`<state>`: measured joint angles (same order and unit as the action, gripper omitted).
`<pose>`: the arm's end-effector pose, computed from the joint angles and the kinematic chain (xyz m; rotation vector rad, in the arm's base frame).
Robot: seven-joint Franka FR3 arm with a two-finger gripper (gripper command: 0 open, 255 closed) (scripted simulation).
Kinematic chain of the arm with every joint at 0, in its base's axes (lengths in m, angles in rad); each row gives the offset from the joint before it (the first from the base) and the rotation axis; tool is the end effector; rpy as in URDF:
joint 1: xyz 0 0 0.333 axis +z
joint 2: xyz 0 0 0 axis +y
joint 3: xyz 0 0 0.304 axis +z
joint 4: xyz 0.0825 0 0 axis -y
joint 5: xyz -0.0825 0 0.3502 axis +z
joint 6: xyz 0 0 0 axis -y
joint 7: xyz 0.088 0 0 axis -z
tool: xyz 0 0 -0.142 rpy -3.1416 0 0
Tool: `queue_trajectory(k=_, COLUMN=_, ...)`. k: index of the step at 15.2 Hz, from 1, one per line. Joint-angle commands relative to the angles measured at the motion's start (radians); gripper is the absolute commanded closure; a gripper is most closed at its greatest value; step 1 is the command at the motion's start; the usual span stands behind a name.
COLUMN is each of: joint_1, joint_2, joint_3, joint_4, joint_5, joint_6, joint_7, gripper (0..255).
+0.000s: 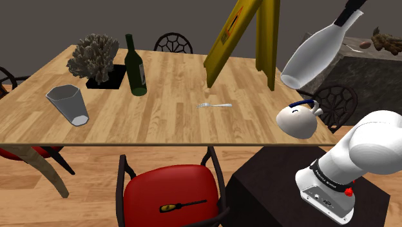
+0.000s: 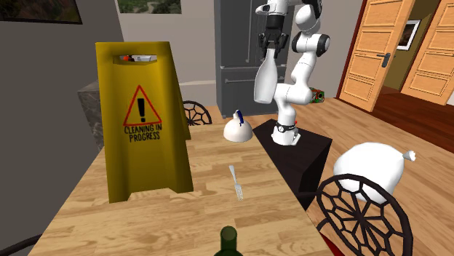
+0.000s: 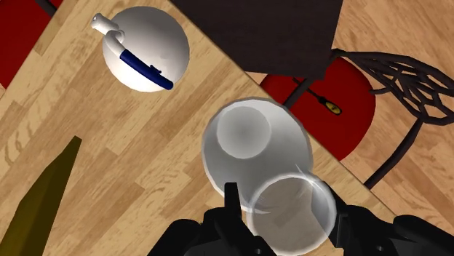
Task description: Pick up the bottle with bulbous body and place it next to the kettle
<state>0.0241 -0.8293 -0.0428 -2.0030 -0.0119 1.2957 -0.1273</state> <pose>0.2273 -0.0140 0.6801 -3.1182 -0.1821 -0.1916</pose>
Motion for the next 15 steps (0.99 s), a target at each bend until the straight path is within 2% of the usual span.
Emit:
queue_trajectory(k=1, joint_1=-0.001, joint_2=-0.020, joint_3=-0.001, joint_4=-0.038, joint_5=-0.002, joint_6=0.018, joint_7=-0.001, gripper=255)
queue_trajectory(k=15, joint_1=-0.005, joint_2=-0.133, joint_3=-0.004, joint_4=-0.302, joint_5=-0.006, joint_6=0.169, joint_7=-0.002, gripper=255)
